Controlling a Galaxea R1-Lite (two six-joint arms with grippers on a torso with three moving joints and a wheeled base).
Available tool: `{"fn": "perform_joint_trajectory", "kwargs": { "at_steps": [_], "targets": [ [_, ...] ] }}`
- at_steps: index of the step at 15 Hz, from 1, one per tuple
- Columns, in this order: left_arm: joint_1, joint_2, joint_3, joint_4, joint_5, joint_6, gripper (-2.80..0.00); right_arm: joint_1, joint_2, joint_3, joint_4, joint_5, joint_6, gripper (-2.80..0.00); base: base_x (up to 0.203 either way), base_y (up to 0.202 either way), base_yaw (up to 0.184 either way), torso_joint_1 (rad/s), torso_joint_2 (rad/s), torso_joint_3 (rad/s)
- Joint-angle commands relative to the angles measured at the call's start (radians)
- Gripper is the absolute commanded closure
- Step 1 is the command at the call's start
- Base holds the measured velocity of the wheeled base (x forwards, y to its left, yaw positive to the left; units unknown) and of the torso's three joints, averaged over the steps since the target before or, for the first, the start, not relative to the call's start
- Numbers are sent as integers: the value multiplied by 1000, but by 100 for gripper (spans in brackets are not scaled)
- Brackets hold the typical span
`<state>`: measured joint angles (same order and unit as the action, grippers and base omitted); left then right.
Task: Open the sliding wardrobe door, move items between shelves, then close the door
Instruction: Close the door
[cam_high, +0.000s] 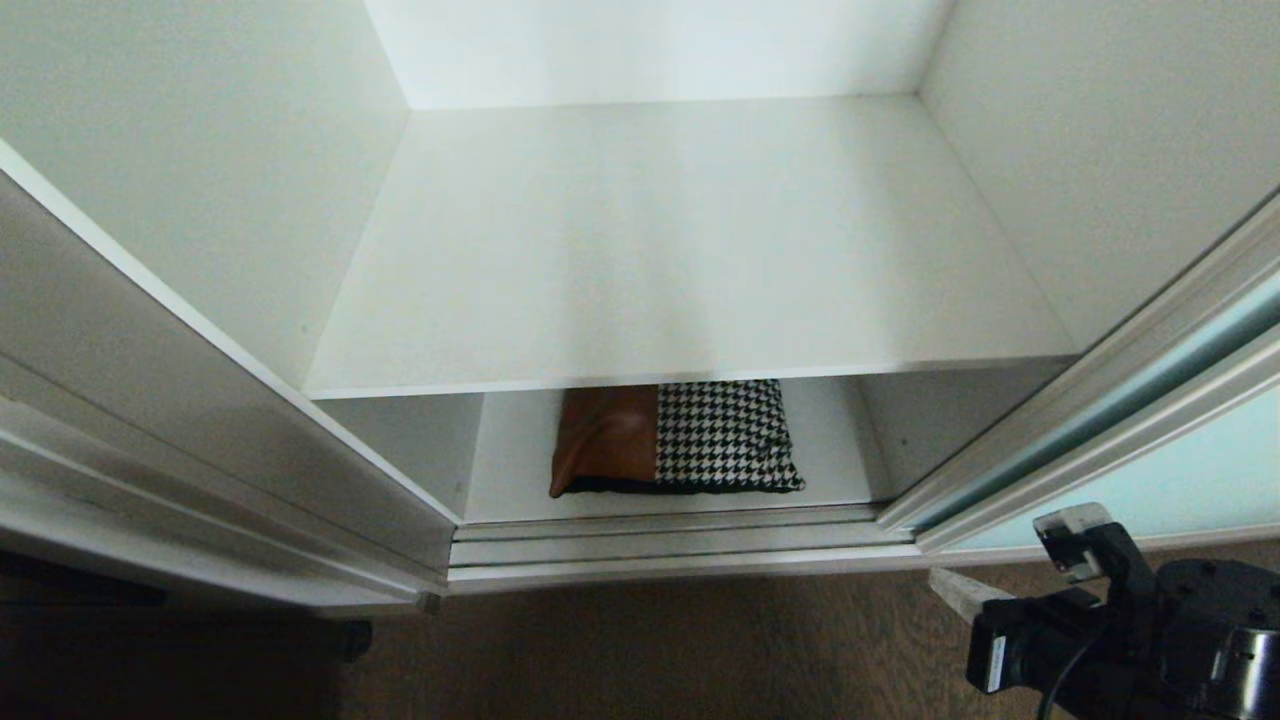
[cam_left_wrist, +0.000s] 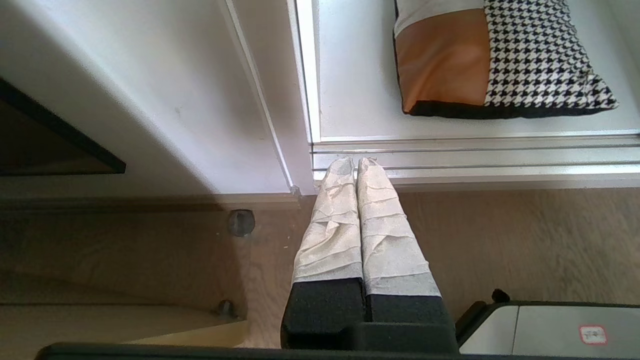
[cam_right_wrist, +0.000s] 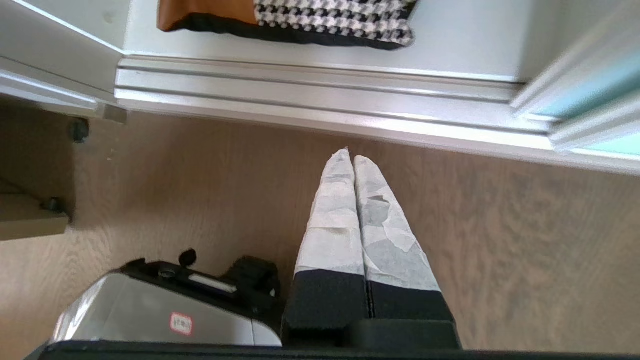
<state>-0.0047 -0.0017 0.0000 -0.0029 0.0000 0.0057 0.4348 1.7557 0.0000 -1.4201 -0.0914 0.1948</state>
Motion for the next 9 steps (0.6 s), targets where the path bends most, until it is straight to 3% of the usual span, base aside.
{"fn": "perform_joint_trajectory", "kwargs": {
  "at_steps": [1, 9],
  "targets": [
    [0, 0, 0, 0, 1, 0, 0, 10, -174, 1, 96, -10, -6, 0, 0, 0, 0, 0, 0, 0],
    [0, 0, 0, 0, 0, 0, 0, -11, -590, 1, 507, 19, -53, 0, 0, 0, 0, 0, 0, 0]
  ]
}}
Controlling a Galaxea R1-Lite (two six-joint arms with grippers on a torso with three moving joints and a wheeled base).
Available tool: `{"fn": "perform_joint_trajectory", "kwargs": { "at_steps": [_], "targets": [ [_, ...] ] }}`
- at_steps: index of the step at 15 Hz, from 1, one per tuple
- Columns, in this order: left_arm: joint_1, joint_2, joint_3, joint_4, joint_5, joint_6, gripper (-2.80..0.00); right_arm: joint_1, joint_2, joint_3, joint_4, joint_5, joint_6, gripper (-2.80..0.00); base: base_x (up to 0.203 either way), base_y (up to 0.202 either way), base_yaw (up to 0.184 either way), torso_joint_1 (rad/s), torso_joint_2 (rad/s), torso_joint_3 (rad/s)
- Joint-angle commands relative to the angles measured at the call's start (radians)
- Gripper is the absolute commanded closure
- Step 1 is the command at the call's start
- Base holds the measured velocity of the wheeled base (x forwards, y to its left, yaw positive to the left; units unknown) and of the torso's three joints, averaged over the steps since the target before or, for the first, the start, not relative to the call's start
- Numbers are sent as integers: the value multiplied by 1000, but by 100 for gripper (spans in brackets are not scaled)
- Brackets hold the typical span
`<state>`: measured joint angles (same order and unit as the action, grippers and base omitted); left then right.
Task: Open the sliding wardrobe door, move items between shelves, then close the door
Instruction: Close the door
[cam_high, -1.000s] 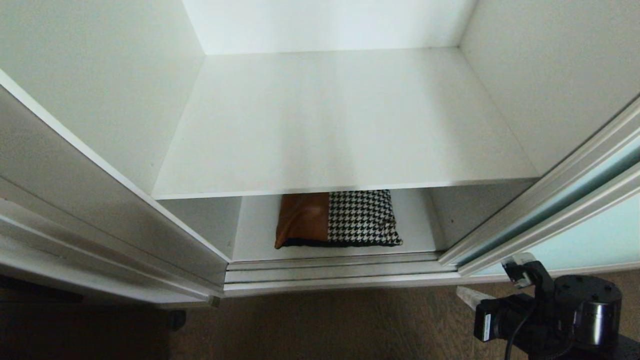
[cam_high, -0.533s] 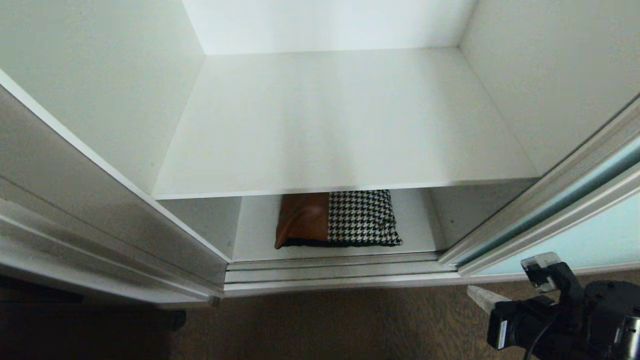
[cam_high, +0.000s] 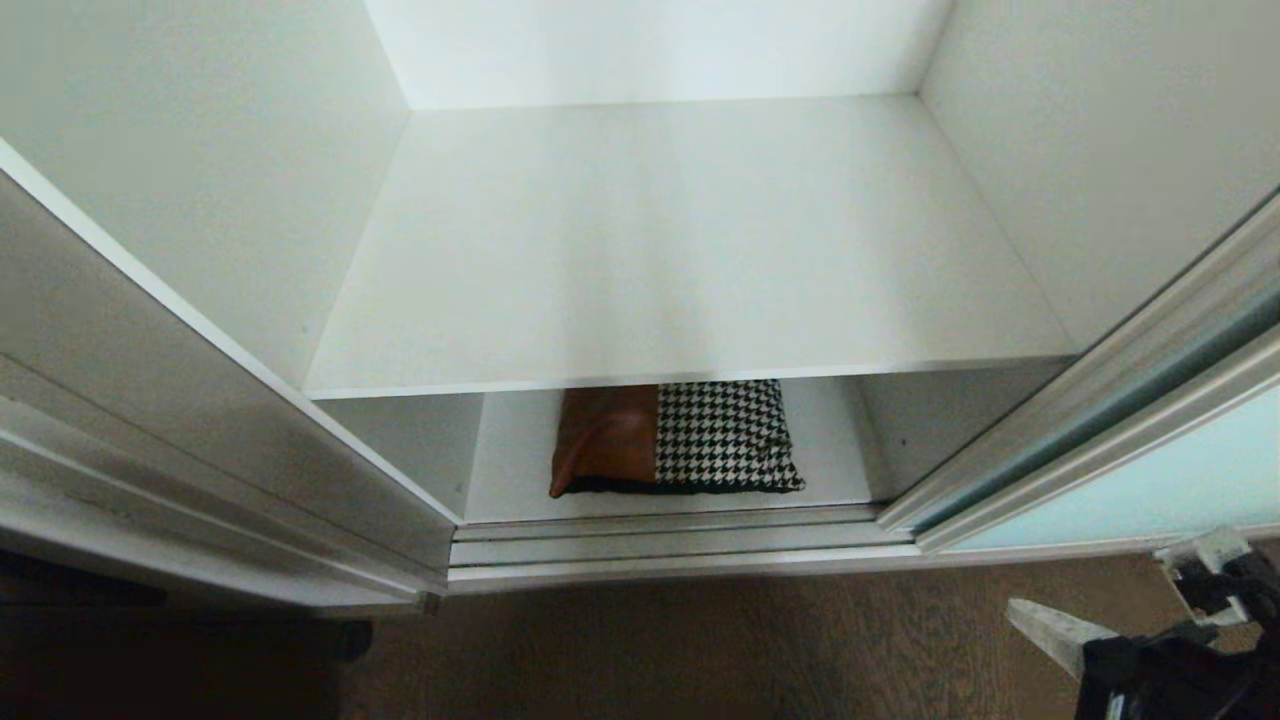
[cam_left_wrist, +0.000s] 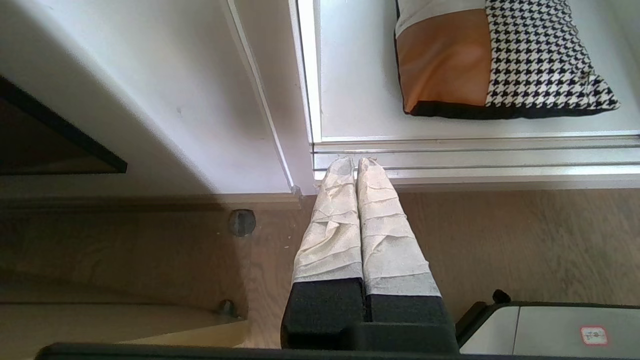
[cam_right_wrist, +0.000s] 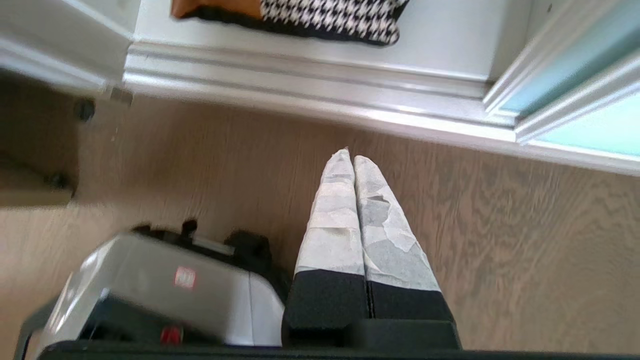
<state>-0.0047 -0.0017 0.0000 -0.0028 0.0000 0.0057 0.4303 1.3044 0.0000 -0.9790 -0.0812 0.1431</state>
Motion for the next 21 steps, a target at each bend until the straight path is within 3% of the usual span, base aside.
{"fn": "perform_joint_trajectory", "kwargs": {
  "at_steps": [1, 3, 9, 12, 17, 21],
  "targets": [
    [0, 0, 0, 0, 0, 0, 0, -15, -199, 2, 113, 22, -7, 0, 0, 0, 0, 0, 0, 0],
    [0, 0, 0, 0, 0, 0, 0, -45, -323, 2, 201, 50, -37, 0, 0, 0, 0, 0, 0, 0],
    [0, 0, 0, 0, 0, 0, 0, -274, -677, 1, 347, 157, -84, 0, 0, 0, 0, 0, 0, 0],
    [0, 0, 0, 0, 0, 0, 0, -340, -860, 0, 460, 186, -89, 0, 0, 0, 0, 0, 0, 0],
    [0, 0, 0, 0, 1, 0, 0, -416, -1148, 1, 807, 170, -88, 0, 0, 0, 0, 0, 0, 0],
    [0, 0, 0, 0, 0, -1, 0, -431, -1307, 0, 966, 76, -141, 0, 0, 0, 0, 0, 0, 0]
  ]
}}
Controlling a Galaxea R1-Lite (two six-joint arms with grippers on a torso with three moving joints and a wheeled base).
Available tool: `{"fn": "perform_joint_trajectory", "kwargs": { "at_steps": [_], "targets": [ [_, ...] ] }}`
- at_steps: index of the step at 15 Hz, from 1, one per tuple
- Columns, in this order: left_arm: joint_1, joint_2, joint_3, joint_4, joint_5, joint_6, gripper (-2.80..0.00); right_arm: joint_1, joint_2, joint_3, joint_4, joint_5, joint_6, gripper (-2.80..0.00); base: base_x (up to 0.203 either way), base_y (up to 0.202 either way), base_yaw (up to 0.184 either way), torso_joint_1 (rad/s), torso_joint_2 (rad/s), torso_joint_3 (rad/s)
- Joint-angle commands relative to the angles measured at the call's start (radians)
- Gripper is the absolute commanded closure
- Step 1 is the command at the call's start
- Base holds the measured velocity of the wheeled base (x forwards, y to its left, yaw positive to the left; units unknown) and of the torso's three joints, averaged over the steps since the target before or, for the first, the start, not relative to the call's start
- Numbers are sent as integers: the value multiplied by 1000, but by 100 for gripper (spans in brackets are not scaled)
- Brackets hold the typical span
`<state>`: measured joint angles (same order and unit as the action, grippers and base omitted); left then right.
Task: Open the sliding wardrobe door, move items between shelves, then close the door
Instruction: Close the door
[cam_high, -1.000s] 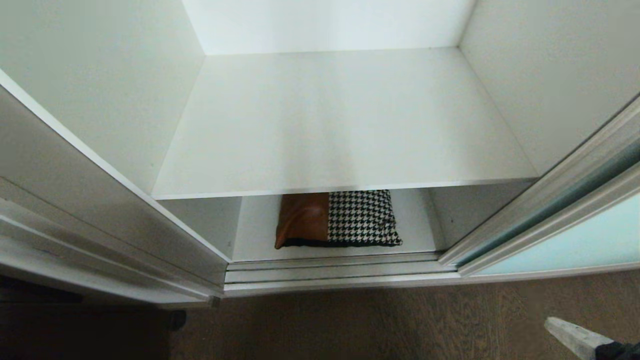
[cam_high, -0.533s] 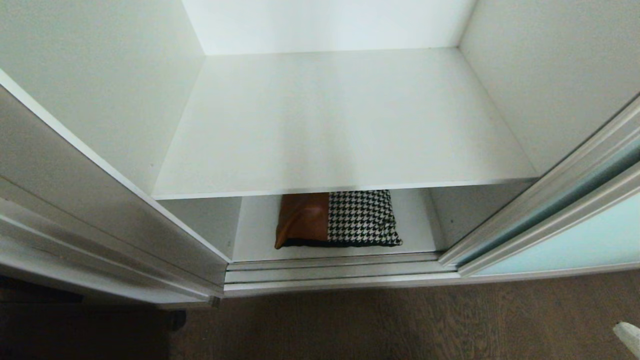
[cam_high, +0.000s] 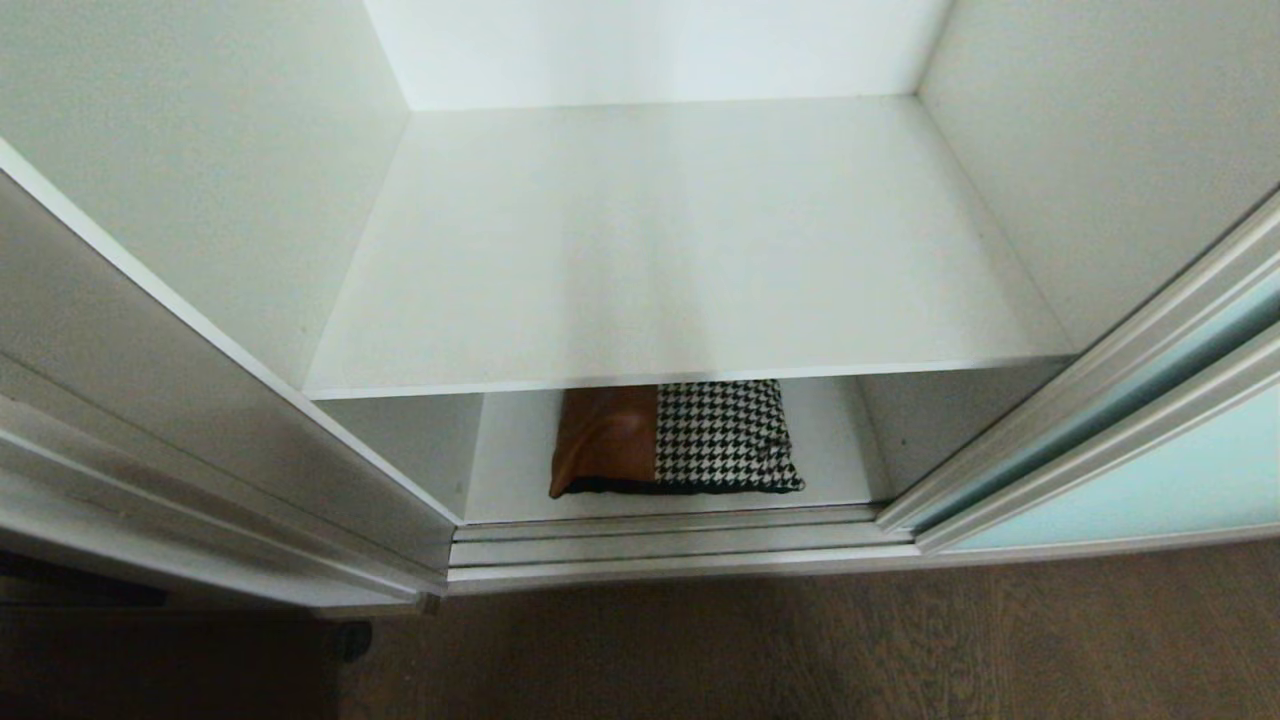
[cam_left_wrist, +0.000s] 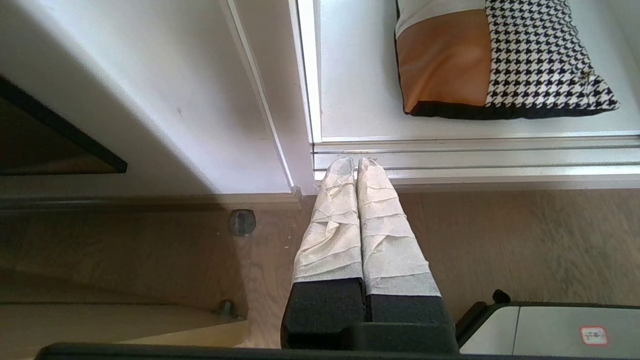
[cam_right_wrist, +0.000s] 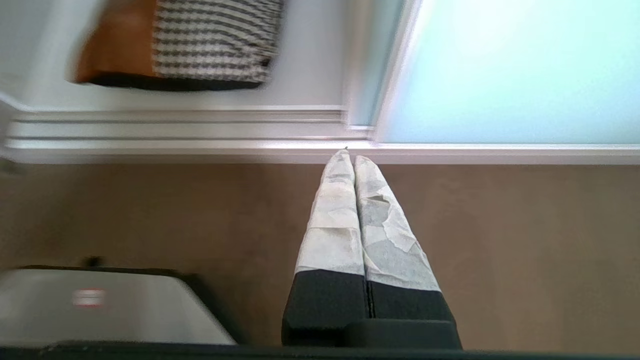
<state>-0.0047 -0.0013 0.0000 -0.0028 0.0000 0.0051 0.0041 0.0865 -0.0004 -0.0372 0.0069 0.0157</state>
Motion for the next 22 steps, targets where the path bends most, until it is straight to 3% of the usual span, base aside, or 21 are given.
{"fn": "perform_joint_trajectory", "kwargs": {
  "at_steps": [1, 22],
  "targets": [
    [0, 0, 0, 0, 0, 0, 0, -6, -87, 2, 32, -18, -20, 0, 0, 0, 0, 0, 0, 0],
    [0, 0, 0, -2, 0, -5, 0, -6, -85, 0, 28, -16, -8, 0, 0, 0, 0, 0, 0, 0]
  ]
}}
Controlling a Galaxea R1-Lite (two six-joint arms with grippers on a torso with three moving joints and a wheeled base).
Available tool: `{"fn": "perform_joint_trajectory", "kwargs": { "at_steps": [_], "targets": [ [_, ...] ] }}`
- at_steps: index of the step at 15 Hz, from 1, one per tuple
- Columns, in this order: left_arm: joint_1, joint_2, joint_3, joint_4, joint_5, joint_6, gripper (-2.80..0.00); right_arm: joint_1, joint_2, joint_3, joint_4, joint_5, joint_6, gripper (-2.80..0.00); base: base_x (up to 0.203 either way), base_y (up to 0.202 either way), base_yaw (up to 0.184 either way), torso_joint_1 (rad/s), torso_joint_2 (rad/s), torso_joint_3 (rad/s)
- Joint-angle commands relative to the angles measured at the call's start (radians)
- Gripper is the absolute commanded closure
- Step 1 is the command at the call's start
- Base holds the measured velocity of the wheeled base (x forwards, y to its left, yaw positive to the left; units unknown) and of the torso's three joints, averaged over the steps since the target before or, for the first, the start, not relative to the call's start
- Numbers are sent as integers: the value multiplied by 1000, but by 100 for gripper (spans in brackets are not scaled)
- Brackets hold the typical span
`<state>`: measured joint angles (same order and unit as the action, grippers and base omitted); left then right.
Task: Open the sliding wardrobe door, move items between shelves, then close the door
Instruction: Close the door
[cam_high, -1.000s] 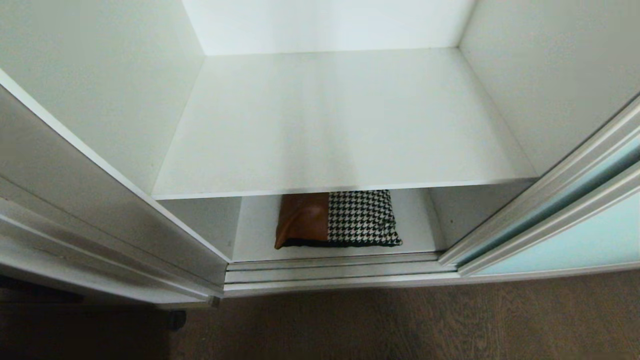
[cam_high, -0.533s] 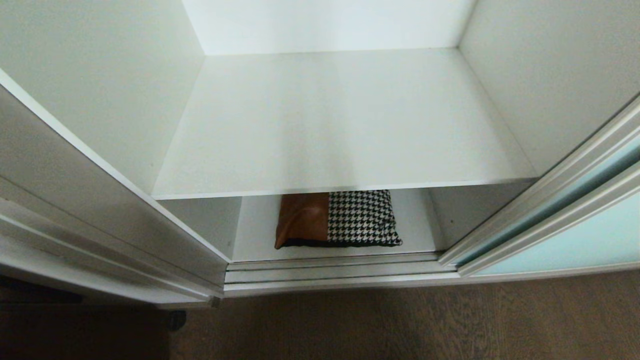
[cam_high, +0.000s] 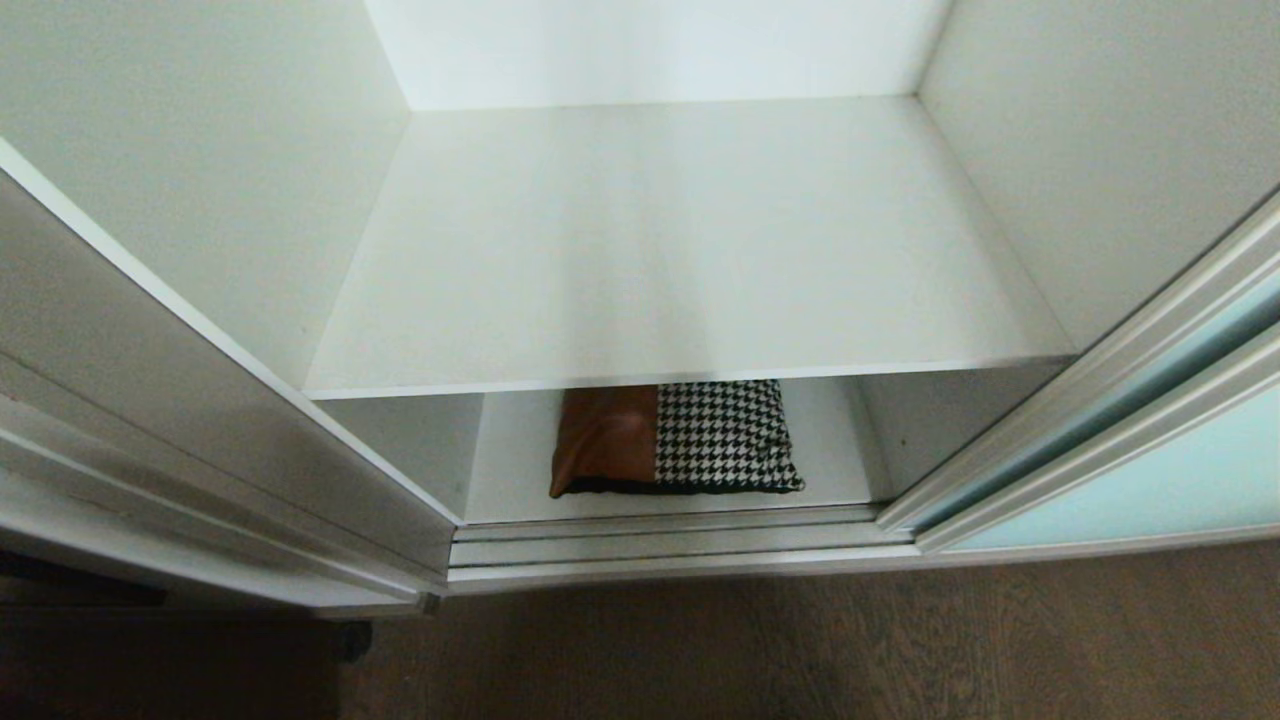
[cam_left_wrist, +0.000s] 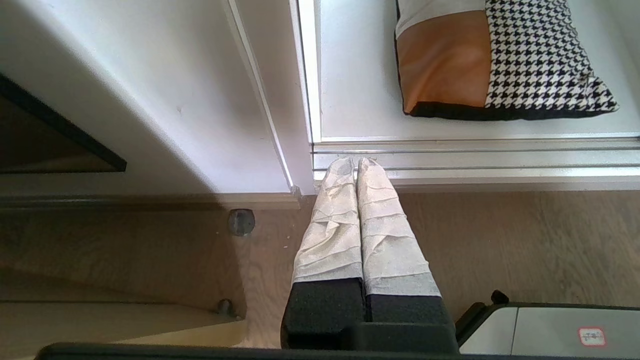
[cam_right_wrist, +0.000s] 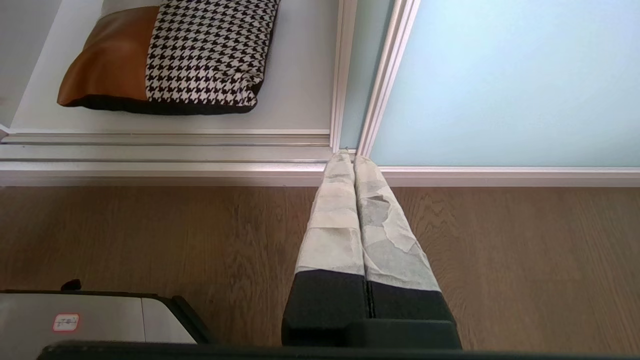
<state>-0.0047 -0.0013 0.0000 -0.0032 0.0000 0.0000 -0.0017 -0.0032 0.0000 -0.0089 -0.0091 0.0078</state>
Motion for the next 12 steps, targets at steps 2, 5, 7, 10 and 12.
{"fn": "perform_joint_trajectory", "kwargs": {
  "at_steps": [2, 5, 7, 10, 12],
  "targets": [
    [0, 0, 0, -1, 0, 0, 0, 0, 5, 0, 0, 0, 0, 0, 0, 0, 0, 0, 0, 0],
    [0, 0, 0, 0, 2, -2, 0, 0, 5, 0, 0, 0, 0, 0, -75, 0, 0, 5, 0, 1],
    [0, 0, 0, -1, 2, -2, 0, 0, 3, 0, 0, 0, 0, 0, -199, 0, 0, 3, 3, 3],
    [0, 0, 0, -1, 2, -2, 0, 0, 5, 0, 0, 0, 0, 0, -197, 0, -1, 3, 5, 4],
    [0, 0, 0, 0, 2, -3, 0, 0, 4, 0, 0, 0, 0, 0, -194, 0, 0, 2, 2, 2]
  ]
}}
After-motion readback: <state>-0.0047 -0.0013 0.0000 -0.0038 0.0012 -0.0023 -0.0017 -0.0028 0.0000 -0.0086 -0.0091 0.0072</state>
